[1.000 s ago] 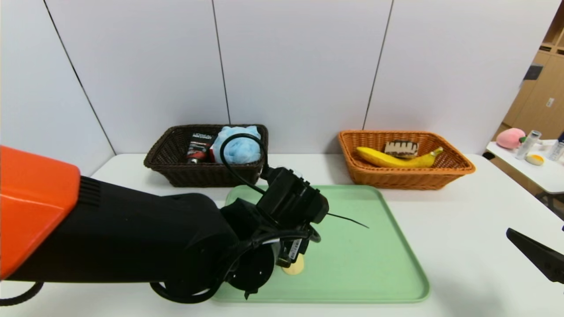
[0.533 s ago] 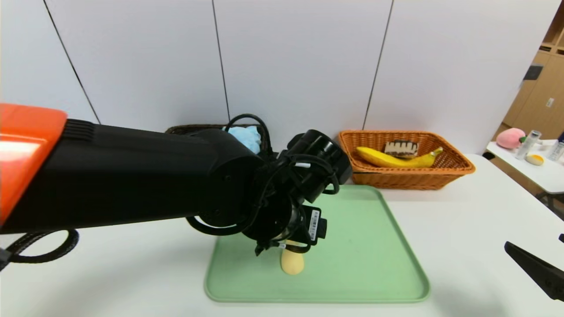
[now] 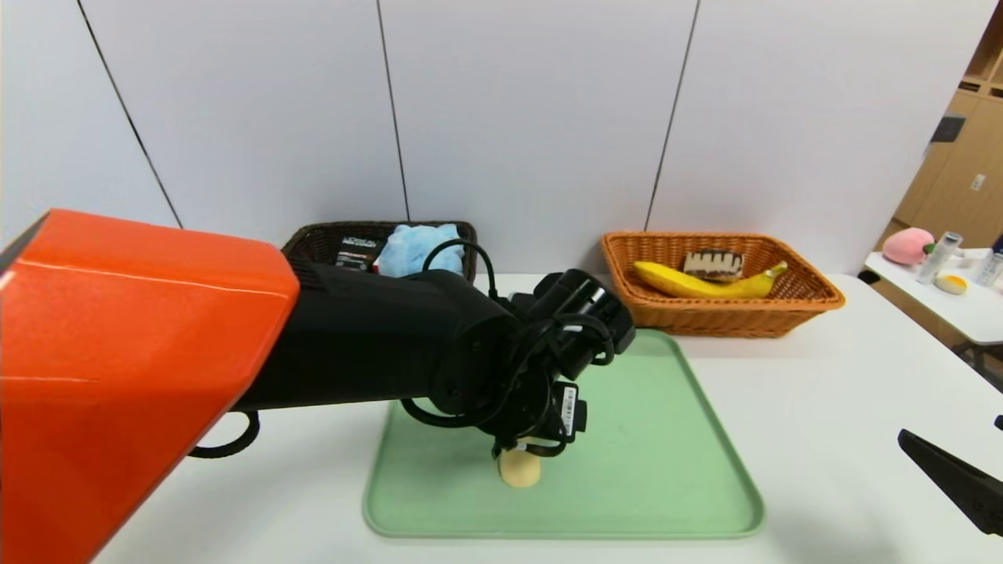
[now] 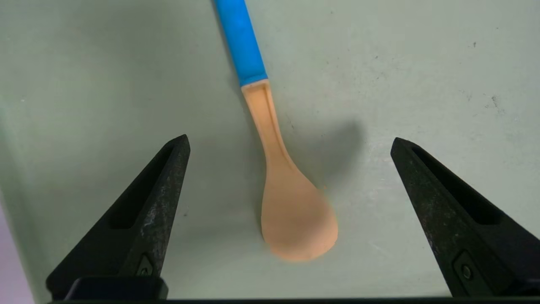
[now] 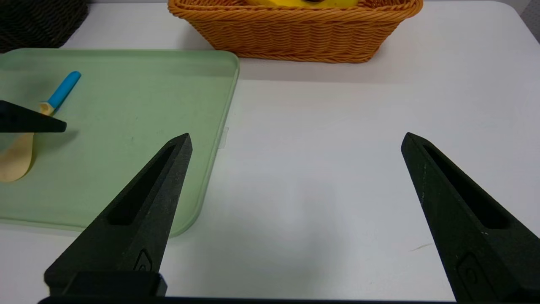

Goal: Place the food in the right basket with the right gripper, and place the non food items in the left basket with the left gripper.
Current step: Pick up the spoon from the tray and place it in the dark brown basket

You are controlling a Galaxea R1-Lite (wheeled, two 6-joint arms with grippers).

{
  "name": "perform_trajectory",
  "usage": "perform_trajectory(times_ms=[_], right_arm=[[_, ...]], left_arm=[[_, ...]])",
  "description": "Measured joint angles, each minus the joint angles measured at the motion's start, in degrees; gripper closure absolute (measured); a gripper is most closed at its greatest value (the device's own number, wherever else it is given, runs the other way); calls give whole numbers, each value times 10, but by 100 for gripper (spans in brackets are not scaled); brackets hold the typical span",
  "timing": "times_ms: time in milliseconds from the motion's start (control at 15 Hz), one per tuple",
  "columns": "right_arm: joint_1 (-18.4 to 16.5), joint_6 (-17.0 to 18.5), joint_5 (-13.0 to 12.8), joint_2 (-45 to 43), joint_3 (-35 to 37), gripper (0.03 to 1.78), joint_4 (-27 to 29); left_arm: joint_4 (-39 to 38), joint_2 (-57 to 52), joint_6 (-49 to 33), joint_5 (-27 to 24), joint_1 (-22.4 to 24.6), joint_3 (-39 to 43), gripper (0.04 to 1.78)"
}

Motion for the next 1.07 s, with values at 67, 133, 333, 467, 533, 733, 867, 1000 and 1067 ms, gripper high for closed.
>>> perform_trajectory(times_ms=[67, 133, 333, 467, 533, 733, 867, 1000, 1067], right_arm=[[0, 0, 0, 0, 1, 10, 1], [0, 0, 0, 0, 4, 10, 1], [0, 0, 0, 0, 9, 10, 1], [0, 0, 0, 0, 10, 10, 1], [0, 0, 0, 1, 10, 10, 1], [0, 0, 2, 3, 10, 10, 1], [0, 0, 8, 4, 10, 10, 1], [0, 0, 9, 5, 10, 10, 2], [0, 1, 9, 5, 10, 10, 2]], left_arm=[[-6, 7, 2, 0, 9, 0, 13], [-7, 13, 3, 0, 19, -1, 13], [-7, 30, 10, -1, 40, -18, 13], [-7, 38, 17, -3, 50, -28, 13], [-8, 40, 18, -4, 52, -31, 13], [-9, 45, 17, -5, 53, -33, 13], [-10, 48, 16, -5, 55, -33, 13], [-10, 49, 17, -4, 55, -32, 13], [-10, 49, 17, -4, 55, -32, 13]])
